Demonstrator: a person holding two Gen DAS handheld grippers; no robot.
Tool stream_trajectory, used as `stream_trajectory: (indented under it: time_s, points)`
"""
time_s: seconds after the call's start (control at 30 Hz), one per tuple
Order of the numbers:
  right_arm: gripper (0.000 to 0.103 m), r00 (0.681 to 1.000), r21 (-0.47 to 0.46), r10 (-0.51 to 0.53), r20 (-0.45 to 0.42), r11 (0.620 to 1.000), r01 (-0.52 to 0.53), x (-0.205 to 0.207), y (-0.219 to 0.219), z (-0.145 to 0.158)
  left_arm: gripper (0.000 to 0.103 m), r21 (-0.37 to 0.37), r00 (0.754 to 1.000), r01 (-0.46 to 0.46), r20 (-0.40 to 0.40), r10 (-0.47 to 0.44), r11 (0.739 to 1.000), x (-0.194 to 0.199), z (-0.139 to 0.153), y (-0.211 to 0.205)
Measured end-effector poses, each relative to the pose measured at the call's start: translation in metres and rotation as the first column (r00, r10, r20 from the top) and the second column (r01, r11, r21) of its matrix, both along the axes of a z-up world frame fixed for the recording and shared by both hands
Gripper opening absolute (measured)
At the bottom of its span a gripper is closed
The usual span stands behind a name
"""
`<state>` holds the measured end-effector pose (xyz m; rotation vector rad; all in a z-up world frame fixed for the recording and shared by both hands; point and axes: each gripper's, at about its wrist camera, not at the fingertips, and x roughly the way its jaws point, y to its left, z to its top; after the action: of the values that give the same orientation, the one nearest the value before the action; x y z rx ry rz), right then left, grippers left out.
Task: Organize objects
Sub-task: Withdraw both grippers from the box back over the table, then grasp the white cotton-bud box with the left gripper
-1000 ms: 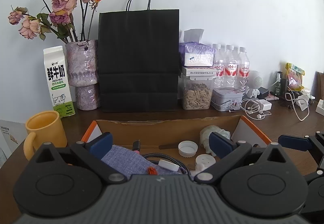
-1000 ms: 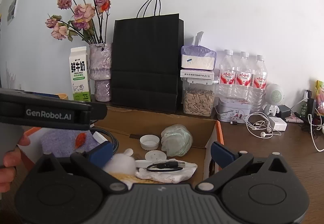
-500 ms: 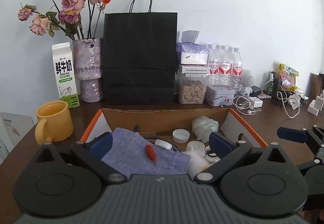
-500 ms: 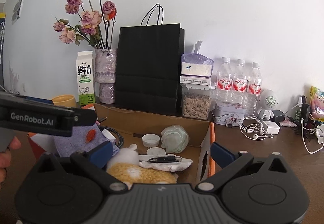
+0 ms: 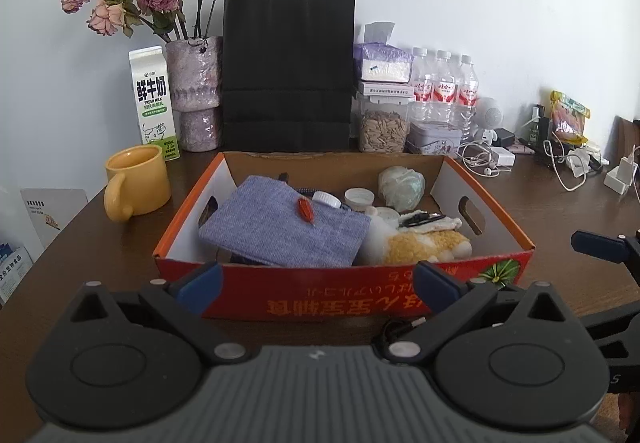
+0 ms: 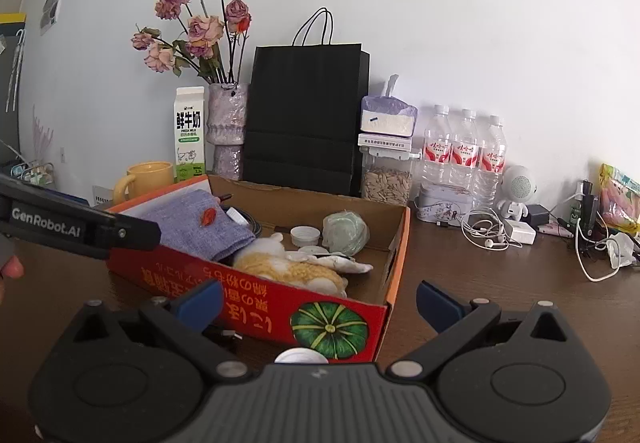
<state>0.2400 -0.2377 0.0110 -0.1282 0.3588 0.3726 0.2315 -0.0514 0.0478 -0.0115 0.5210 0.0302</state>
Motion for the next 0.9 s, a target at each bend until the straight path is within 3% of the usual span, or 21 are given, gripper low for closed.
stream_trajectory:
  time_s: [0.27,0.47,0.9]
  points:
    - [0.103,0.999,-0.009,-0.015,-0.039,1.0,0.015,-0.022,-0.019,-0.012,0.103,-0.04,0.992,0.007,-0.127,-0.012,0.999,-0.023,-0.018,-0.009]
    - [0.103,0.996,-0.017,-0.043,-0.072,0.999,0.041,-0.033,-0.034,-0.024,0.103,-0.097,0.958,-0.014,-0.288,-0.014,0.995,-0.025,-0.041,-0.012]
    - [0.103,0.996,-0.011,-0.031,-0.08,0.999,0.03,-0.039,-0.038,-0.026,0.103,-0.088,0.93,-0.044,-0.366,0.009,0.995,-0.023,-0.062,-0.029]
